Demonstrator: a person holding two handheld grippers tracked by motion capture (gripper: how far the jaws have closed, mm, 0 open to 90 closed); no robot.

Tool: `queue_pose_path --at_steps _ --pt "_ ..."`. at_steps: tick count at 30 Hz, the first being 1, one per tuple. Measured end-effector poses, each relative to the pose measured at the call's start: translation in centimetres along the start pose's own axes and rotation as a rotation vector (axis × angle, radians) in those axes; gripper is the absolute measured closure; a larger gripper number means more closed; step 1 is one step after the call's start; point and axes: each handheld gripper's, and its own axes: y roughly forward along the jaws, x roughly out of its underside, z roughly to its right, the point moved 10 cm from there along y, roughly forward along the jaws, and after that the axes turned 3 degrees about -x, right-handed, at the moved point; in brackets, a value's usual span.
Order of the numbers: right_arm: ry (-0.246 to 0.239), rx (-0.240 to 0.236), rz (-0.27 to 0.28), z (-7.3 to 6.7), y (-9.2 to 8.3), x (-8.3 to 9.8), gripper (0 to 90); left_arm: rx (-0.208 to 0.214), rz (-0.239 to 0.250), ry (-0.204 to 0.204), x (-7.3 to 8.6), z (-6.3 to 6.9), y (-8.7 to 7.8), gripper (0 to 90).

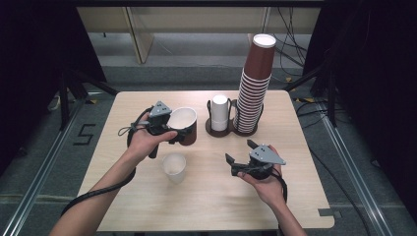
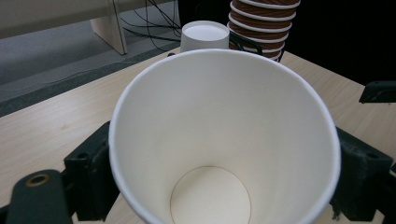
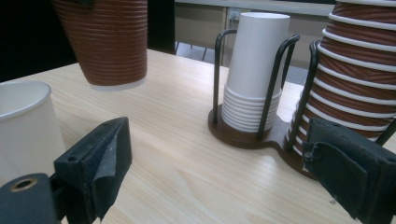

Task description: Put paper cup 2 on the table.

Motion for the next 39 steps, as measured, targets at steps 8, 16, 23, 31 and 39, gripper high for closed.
queue_pose_path --at_steps 8,16,23,31,39 --pt "-0.022 0.016 0.016 0.4 0.0 0.2 9.4 -0.015 -0.009 -0.012 1.3 -0.9 -0.7 12.8" --pt "-0.001 -0.005 0.004 0.2 0.0 0.6 9.4 -0.036 -0.033 -0.040 3.5 -2.3 -0.7 12.1" --pt "0.000 0.013 0.000 0.4 -0.1 0.8 9.4 -0.049 -0.046 -0.060 5.3 -3.2 -0.3 11.6" --pt "0.024 0.001 -0.008 0.2 -0.2 1.1 9.4 -0.030 -0.051 -0.091 6.8 -3.7 0.0 11.1" --pt "0.005 0.012 -0.005 0.4 -0.1 1.1 9.4 -0.016 -0.086 -0.074 7.7 -3.5 0.5 10.1"
